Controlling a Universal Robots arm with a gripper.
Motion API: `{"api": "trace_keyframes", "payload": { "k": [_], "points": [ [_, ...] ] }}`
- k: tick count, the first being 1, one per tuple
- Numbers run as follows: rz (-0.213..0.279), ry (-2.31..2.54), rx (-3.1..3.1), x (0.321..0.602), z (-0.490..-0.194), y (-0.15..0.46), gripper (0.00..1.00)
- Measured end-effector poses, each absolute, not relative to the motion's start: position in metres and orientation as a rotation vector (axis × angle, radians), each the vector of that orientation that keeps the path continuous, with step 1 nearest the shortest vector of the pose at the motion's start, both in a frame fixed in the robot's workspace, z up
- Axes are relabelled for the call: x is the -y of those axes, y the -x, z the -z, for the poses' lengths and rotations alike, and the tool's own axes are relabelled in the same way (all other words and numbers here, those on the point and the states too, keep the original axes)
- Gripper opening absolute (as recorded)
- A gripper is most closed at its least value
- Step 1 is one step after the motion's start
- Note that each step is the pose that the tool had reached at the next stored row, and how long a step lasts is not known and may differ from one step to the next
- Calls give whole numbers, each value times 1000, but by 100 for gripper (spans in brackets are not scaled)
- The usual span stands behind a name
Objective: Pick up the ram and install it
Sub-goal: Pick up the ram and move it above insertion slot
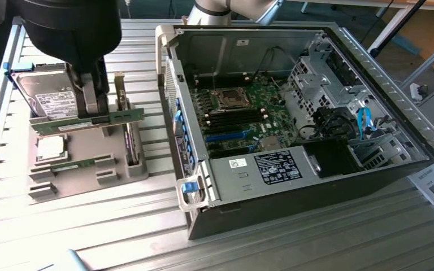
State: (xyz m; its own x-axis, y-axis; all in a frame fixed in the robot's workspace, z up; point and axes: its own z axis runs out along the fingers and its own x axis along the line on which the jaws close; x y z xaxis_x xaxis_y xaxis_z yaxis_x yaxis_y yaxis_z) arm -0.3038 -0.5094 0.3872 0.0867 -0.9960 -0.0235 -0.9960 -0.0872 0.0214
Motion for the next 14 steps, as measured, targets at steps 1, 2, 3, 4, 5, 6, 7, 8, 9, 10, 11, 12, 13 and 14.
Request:
{"api": "trace_keyframes", "payload": {
  "k": [1, 2, 3, 4, 5, 6, 7, 8, 9, 10, 11, 12, 13, 14],
  "points": [
    [-50, 2316, -2122, 510, -387, 302, 13],
    [-51, 2316, -2123, 510, -387, 299, 13],
    [-52, 2317, -2123, 510, -387, 296, 13],
    [-52, 2317, -2123, 510, -387, 293, 13],
    [-52, 2317, -2123, 510, -387, 291, 13],
    [-53, 2317, -2123, 510, -387, 288, 13],
    [-54, 2317, -2124, 510, -387, 285, 13],
    [-55, 2318, -2124, 511, -387, 282, 13],
    [-56, 2318, -2125, 511, -387, 279, 13],
    [-57, 2319, -2125, 511, -387, 275, 13],
    [-59, 2319, -2126, 511, -387, 268, 13],
    [-61, 2320, -2126, 512, -387, 261, 13],
    [-62, 2321, -2127, 512, -387, 257, 13],
    [-63, 2321, -2127, 512, -387, 254, 13]
  ]
}}
